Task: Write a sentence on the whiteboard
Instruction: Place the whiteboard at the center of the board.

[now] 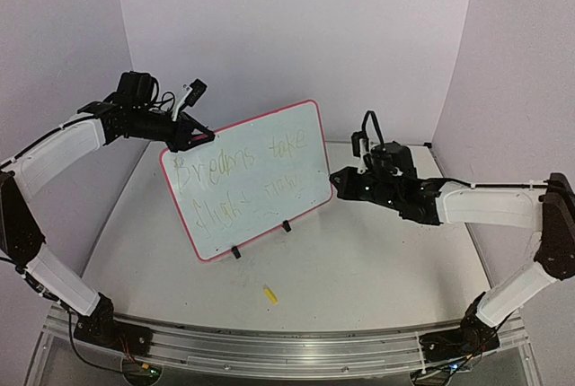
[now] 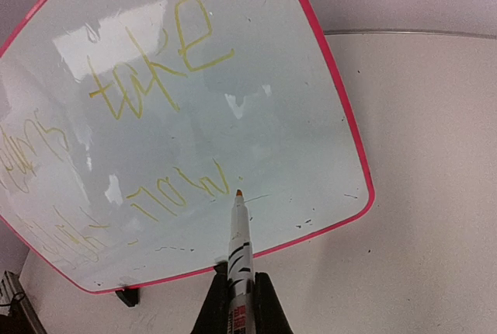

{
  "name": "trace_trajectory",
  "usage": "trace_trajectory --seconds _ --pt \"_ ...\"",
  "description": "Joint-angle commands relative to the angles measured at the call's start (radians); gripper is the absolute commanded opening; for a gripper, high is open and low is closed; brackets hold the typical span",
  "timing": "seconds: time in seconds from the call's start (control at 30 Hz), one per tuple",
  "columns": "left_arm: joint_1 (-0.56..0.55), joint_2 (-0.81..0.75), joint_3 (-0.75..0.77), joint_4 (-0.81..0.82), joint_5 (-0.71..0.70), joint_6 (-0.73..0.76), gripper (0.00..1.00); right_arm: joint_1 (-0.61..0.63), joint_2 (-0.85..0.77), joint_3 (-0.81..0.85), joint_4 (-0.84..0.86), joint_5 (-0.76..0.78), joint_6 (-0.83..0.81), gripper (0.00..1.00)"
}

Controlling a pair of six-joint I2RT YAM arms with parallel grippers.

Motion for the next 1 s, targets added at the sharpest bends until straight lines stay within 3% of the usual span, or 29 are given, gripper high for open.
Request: trace_trajectory --seconds 0.0,0.27,0.53,0.97 --pt "-0.042 0.002 -0.078 -0.096 -0.016 -0.001 0.28 -0.004 -0.104 -0.029 -0.070 0.046 -0.022 0.00" --pt "-0.042 -0.091 -0.131 -0.005 -0.101 -0.029 0.59 -0.004 -0.213 -0.055 -0.129 0.036 -0.042 0.00" --pt "-0.041 -0.241 -0.240 0.160 -0.268 -0.082 0.83 -0.003 -0.283 -0.044 -0.222 0.006 -0.058 0.00" --pt "-0.041 -0.366 -0.228 0.222 -0.421 -0.126 0.90 -0.004 -0.403 -0.026 -0.322 0.012 -0.064 0.00"
